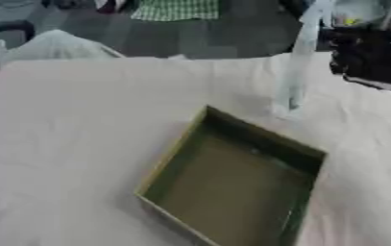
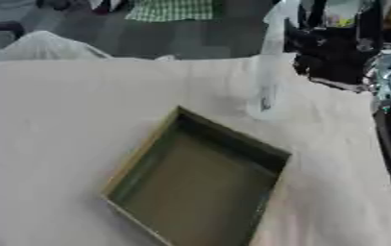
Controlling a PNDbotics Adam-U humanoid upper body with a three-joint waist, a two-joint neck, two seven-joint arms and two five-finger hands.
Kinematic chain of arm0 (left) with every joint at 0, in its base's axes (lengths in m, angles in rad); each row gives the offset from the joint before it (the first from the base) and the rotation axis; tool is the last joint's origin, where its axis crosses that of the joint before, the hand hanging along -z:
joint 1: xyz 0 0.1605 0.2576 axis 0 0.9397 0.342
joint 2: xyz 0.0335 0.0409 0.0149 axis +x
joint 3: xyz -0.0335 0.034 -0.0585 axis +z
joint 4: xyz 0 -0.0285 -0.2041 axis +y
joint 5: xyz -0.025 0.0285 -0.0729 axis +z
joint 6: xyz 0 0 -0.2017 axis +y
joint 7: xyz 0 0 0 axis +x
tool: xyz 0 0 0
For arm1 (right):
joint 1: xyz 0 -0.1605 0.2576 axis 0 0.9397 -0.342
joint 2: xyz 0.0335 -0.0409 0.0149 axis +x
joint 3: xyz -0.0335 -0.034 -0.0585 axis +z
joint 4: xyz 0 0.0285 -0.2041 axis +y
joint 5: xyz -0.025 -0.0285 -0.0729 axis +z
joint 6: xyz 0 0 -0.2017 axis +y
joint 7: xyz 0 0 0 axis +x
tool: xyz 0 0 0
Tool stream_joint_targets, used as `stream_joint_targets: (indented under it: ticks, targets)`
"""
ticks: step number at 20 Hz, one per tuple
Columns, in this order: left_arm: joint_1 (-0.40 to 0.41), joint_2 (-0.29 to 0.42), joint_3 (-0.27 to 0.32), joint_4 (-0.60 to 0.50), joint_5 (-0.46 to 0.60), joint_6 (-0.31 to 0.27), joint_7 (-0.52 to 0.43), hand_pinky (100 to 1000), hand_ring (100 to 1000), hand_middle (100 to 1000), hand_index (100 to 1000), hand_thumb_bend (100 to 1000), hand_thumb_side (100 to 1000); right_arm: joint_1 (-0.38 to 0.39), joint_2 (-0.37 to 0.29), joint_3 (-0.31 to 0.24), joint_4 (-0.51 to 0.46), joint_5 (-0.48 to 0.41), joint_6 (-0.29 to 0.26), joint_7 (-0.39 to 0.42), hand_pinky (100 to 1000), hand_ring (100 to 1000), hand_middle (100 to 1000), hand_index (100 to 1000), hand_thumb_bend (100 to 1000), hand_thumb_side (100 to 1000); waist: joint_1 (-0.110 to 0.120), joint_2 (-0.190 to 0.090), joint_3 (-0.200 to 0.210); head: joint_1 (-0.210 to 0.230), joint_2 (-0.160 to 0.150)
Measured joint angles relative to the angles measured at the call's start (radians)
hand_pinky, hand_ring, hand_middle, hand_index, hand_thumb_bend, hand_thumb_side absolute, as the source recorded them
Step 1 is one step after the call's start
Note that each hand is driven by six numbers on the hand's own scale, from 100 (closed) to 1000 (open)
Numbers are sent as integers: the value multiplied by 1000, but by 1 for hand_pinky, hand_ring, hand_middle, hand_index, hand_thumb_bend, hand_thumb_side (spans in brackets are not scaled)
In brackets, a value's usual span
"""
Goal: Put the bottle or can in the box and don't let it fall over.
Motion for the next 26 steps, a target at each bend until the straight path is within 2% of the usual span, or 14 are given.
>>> stream_joint_targets:
  ticks: [15,26]
  targets:
    - [-2,0,0,0,3,-1,-1,1000,1000,993,738,756,640,0,7,0,-1,-16,10,-14,100,100,246,1000,736,1000,1,0,2,0,0]
    - [-3,0,0,0,5,0,-1,1000,1000,994,738,755,640,-18,-11,1,-1,-90,2,-5,100,100,252,1000,773,1000,-1,0,9,-5,-3]
